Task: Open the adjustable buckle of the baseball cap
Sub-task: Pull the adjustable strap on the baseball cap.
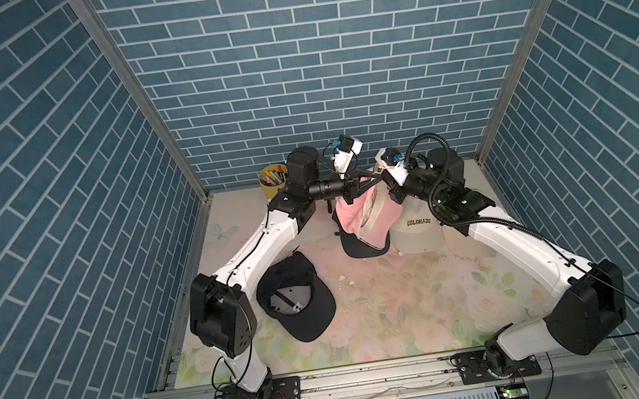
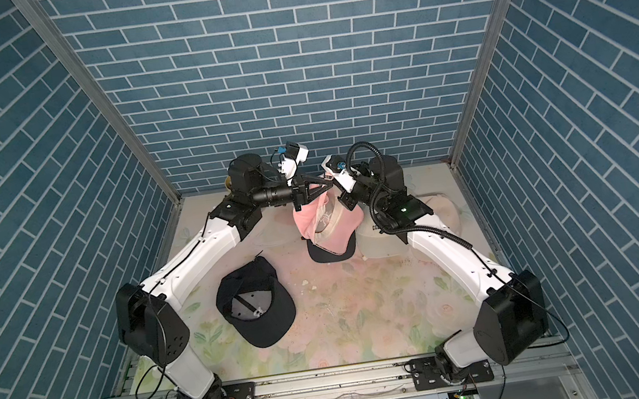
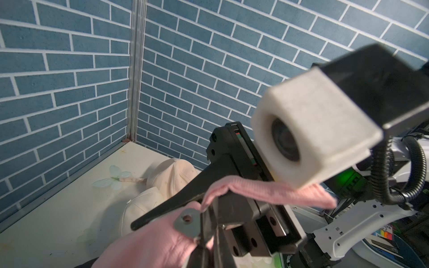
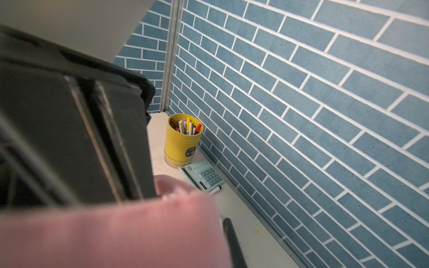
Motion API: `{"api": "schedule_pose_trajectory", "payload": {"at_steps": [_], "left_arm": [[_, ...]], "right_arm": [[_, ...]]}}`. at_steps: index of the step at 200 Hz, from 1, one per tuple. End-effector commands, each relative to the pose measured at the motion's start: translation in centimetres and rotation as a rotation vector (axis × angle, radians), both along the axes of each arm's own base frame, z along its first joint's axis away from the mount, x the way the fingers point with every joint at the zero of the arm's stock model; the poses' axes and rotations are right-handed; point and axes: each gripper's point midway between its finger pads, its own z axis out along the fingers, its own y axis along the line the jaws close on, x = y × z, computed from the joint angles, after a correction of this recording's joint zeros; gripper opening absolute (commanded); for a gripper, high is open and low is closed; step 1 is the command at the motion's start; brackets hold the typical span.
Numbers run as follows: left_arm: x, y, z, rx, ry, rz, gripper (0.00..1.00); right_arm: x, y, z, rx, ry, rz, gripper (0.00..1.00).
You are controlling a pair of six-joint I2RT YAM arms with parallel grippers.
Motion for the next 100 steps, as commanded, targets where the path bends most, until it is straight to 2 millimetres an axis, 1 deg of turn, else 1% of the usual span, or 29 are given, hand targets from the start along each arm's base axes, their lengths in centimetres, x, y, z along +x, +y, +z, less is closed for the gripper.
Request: {"api": "schedule_pose_trajectory", "payload": {"at_steps": [1,37,100], "left_arm": [[-0.6,0.1,-0.1,-0.012,-0.001,-0.035,0.00],[-0.9,0.4,-1.3,0.012,0.043,-0.047,0.00],[-1.2,0.7,-2.0,0.027,0.071,-0.048,0.00]], "right_arm": [[0.9,-0.8,1.9,0.086,-0.028,-0.077,0.00],[1.7,-1.6,2.6,0.137,-0.026,-0.134,0.00],[2.5,-2.5,3.1,0.198,0.014,-0.181,0.00]]}}
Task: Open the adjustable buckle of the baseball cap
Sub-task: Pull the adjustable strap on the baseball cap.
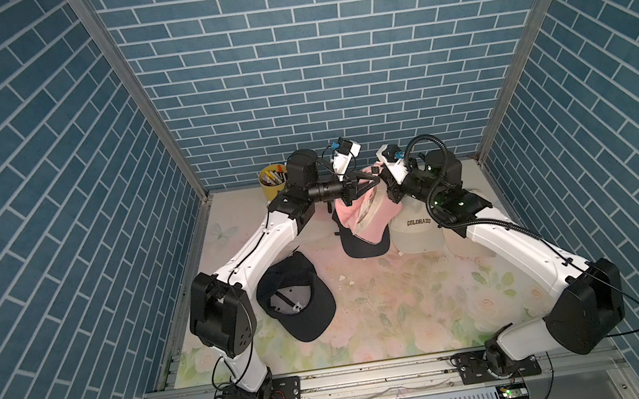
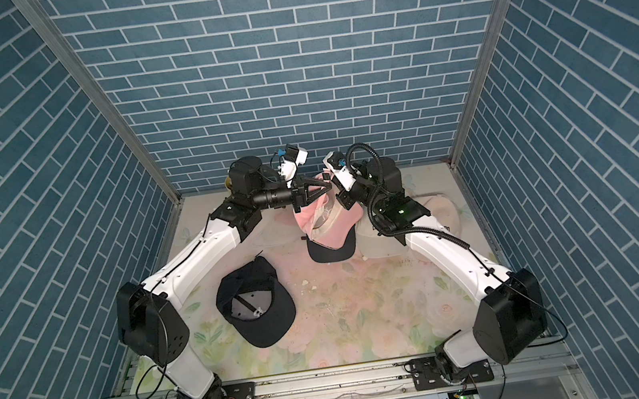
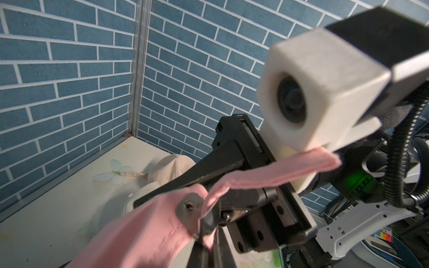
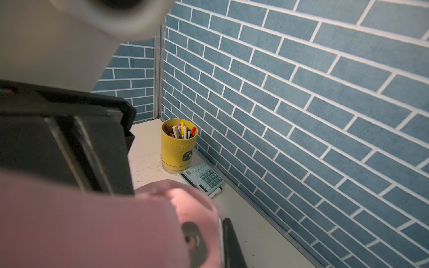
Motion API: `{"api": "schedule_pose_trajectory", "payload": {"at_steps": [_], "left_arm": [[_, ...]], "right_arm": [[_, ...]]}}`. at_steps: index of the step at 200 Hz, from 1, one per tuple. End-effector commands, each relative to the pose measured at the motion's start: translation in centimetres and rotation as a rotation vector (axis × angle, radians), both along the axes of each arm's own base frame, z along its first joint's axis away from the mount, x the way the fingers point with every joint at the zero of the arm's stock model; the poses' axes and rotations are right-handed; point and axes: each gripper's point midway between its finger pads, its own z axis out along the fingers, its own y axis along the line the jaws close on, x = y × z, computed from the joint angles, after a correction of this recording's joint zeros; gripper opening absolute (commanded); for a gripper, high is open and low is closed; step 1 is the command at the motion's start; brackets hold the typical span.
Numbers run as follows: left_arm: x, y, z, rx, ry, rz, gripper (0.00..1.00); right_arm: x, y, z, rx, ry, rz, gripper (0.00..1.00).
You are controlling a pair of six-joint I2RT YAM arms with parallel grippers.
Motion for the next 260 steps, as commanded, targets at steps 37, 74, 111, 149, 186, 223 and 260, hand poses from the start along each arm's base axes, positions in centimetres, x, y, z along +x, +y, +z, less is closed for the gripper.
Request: {"api": "schedule_pose_trajectory", "payload": {"at_steps": [37,74,111,149,186,223,260], "left_arm": [[-1.4,0.4,-1.3,0.019,0.072,-0.043,0.04],[-1.3,-0.1,-0.7,-0.033,0.083,-0.044,0.09],[-0.3,0.1,1.3,-0.093,0.023,0.026,0.29],[-0.4,0.5,2.6,-0.111,-0.027,0.049,0.29],[0.0,-0.1,2.0,-0.138,0.013,0.035,0.11],[0.1,-0.1,2.7,-0.278,0.063,0.021,0.08],[0.0,-1.7,1.3,-0.250,0.108,-0.011,0.08]], "right_arm": [[2.3,-2.6,3.2,0.138,-0.008,-0.156,0.00],[2.6,-2.5,3.3,0.191,0.015,-0.165,0.00],[1.6,-0.8,2.2,0.103,0.012,-0.065,0.00],[1.2,-0.9,2.1,0.062,-0.013,-0.054,0.00],[1.8,-1.1,3.1,0.129,-0.012,-0.085,0.00],[2.2,-0.7,3.2,0.180,-0.008,-0.078,0.00],[3.0,-1.0,3.4,0.202,-0.009,-0.114,0.00]]}}
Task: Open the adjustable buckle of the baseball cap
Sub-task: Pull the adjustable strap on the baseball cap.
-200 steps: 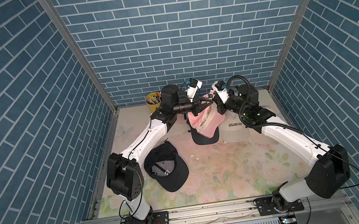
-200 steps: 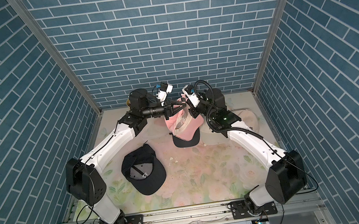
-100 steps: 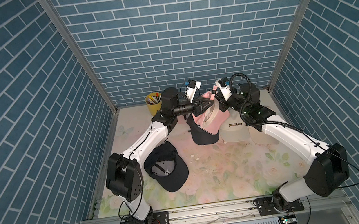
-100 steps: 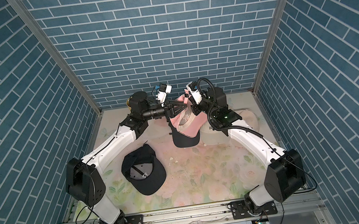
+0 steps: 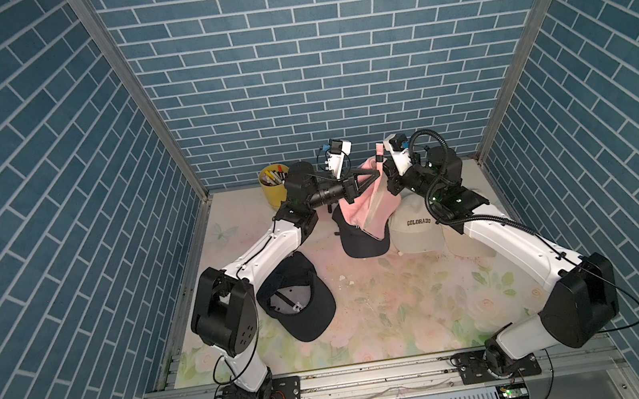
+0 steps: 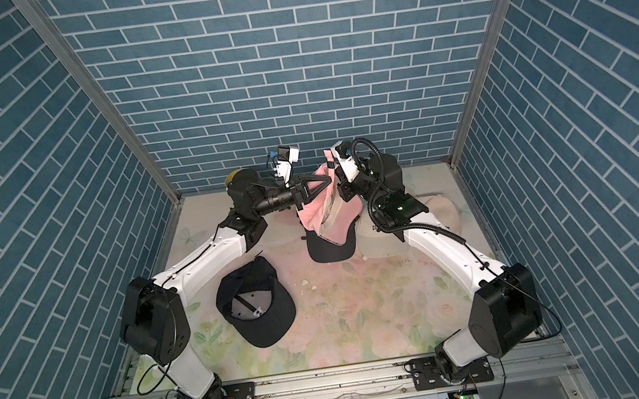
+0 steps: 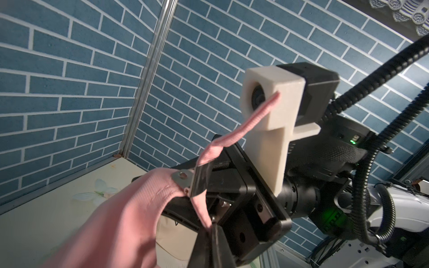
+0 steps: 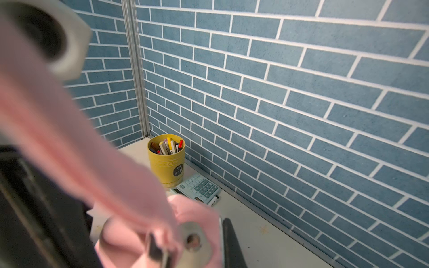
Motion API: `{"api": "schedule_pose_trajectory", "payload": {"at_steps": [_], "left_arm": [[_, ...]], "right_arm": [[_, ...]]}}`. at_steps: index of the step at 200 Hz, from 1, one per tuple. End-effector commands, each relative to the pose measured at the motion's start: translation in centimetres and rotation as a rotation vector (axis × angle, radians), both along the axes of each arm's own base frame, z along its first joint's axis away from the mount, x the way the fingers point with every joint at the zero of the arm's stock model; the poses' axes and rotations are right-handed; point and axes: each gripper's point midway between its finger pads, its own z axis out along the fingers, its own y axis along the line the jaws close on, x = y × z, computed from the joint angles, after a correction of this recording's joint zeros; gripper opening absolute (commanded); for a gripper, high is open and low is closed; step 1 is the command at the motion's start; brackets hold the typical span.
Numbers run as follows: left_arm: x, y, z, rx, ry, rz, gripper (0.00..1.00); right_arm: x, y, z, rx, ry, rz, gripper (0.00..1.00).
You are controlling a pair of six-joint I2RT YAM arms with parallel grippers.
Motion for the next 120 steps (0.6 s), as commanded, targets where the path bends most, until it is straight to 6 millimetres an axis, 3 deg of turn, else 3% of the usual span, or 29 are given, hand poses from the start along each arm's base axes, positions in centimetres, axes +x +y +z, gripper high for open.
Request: {"api": "schedule_pose_trajectory", "payload": {"at_steps": [1,9,20,64,120], "left_arm": [[-1.0,-1.2,0.3,-0.032,-0.003,-0.053,0.09],[-1.0,-1.4,0.0,-0.028,0.004,-0.058,0.16],[-1.1,-1.5,0.0,-0.030,0.006,-0.060,0.17],[-1.1,-1.8,-0.9,-0.018,0.025,-0.062,0.00],[-1.3,-1.5,-2.6,0.068,0.023,-0.043,0.00]], "right_arm": [[0.7,-0.1,2.6,0.073,-0.048,-0.031,0.00],[0.8,0.0,2.6,0.072,-0.049,-0.029,0.00],[0.9,0.1,2.6,0.074,-0.048,-0.026,0.00],[0.8,-0.1,3.2,0.094,-0.082,-0.030,0.00],[0.3,-0.6,3.2,0.053,-0.121,-0.040,0.00]]}}
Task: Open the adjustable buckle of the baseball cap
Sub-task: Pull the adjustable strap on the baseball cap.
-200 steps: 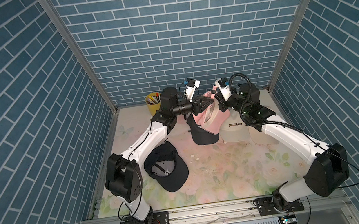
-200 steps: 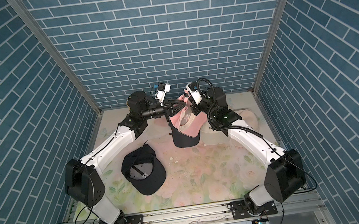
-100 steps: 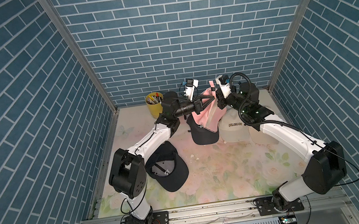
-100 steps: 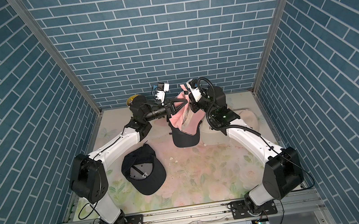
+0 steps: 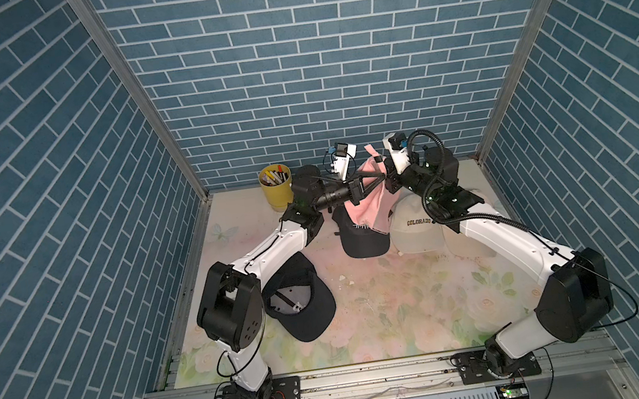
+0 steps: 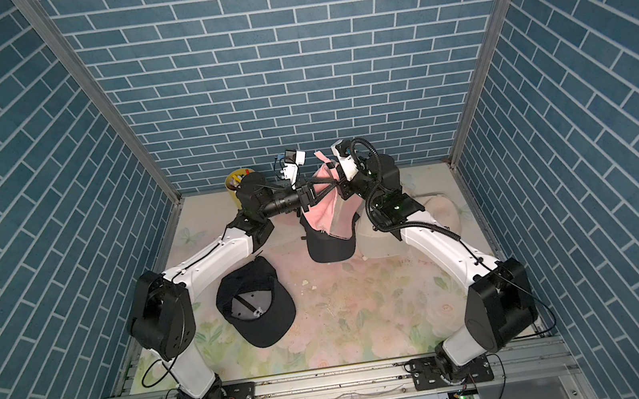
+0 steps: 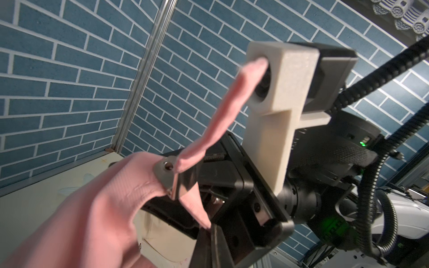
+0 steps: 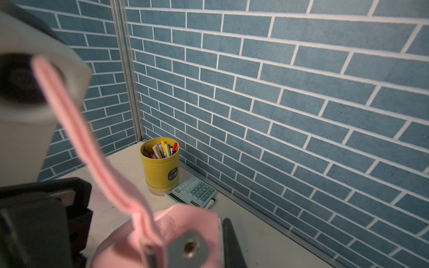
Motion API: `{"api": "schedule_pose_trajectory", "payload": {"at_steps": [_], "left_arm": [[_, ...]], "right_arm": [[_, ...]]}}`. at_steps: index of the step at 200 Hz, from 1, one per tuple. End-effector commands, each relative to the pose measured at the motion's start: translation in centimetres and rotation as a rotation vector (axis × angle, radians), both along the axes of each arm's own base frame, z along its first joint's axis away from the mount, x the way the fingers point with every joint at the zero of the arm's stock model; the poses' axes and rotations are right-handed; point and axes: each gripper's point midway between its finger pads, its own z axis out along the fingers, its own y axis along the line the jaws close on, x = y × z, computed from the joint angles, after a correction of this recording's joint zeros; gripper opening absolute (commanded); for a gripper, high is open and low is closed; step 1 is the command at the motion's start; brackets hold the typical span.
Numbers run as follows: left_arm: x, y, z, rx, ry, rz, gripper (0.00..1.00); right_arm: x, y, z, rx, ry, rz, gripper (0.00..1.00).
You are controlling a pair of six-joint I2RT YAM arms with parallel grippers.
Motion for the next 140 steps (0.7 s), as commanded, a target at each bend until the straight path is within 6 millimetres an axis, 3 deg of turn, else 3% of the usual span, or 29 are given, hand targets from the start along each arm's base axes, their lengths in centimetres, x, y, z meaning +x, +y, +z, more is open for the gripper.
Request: {"api": "schedule_pose_trajectory", "payload": {"at_steps": [1,27,84,112,140], "left_arm": [[-1.3,-0.4,-1.2,0.064,-0.015,-0.038,0.00],[-0.8,-0.3,-2.4,0.144,-0.012,-0.011,0.00],[-2.1,-0.2,-4.5,0.217,0.027,-0.067,0.00],[-1.6,0.6,-6.1,0.309,0.023,-0.006,0.00],[-1.0,2.0,-6.2,0.369,-0.018,0.078,0.00]], "right_arm": [[-0.6,-0.6,3.5,0.036,-0.119,-0.014,0.00],[-0.6,-1.3,3.7,0.049,-0.123,-0.040,0.00],[0.0,-2.2,4.2,0.058,-0.129,-0.080,0.00],[0.9,-2.9,4.1,0.048,-0.100,-0.134,0.00],[1.2,-3.3,4.0,0.045,-0.082,-0.160,0.00]]}}
